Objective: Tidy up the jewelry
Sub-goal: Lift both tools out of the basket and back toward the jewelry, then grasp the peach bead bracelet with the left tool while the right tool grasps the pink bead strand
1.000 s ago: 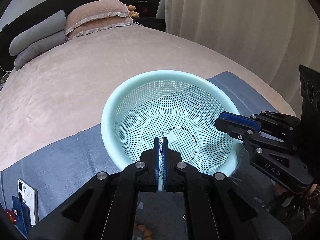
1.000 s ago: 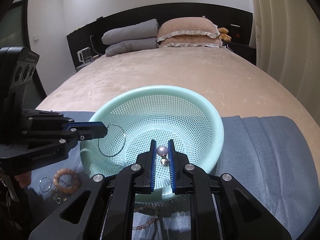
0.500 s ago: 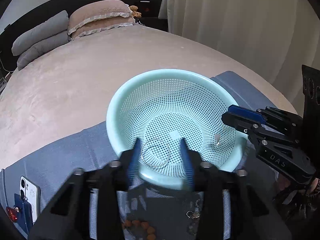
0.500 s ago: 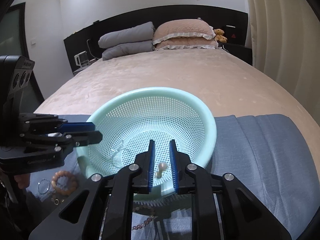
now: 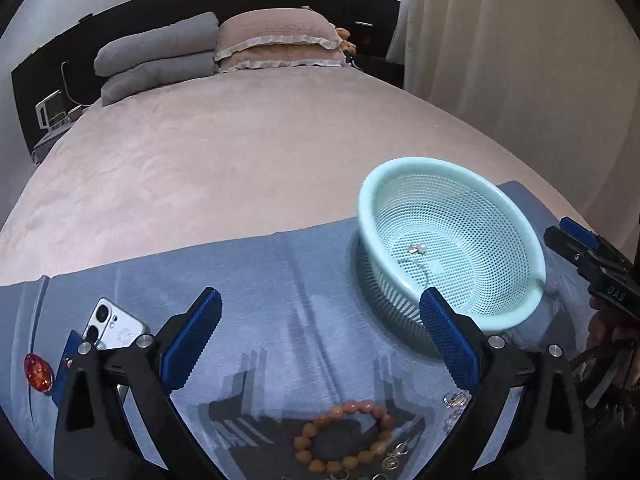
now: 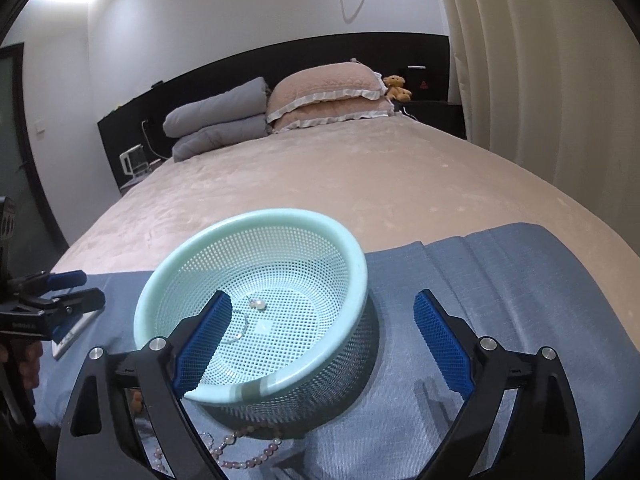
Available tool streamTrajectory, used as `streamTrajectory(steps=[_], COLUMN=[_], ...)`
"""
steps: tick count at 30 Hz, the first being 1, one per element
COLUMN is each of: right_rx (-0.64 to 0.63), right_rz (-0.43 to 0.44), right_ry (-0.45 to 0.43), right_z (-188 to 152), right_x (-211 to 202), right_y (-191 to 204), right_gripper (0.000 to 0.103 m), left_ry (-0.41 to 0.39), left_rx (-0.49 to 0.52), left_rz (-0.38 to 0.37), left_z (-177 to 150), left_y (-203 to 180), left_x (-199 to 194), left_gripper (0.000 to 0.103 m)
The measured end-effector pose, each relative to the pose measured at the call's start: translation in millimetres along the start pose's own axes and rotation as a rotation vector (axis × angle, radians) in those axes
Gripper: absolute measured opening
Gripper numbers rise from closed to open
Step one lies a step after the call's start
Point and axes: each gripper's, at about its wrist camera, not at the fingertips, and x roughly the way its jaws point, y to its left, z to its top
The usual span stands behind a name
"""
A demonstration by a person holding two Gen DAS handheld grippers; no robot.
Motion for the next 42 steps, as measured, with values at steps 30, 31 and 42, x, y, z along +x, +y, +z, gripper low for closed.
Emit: streamTrajectory(steps=[30, 31, 42], right_rx=[-0.078, -0.089, -0.189], right_rz=[0.031, 0.015, -0.044], right_ry=[0.175, 0.187, 0.325], right_z=[-78, -80, -102], right_x=[-17, -13, 20], right_y=[35, 36, 50], right_gripper=[0.086, 0.086, 0.028], left_ry=[0.154, 0.165, 0.235], left_rx=[0.066, 0.068, 0.065], left_rz=[0.028, 0.035, 0.055], left_z=[-84, -84, -96], left_y=[22, 21, 23], left_x=[3, 7, 35], left_gripper=[0.097, 0.097, 0.099])
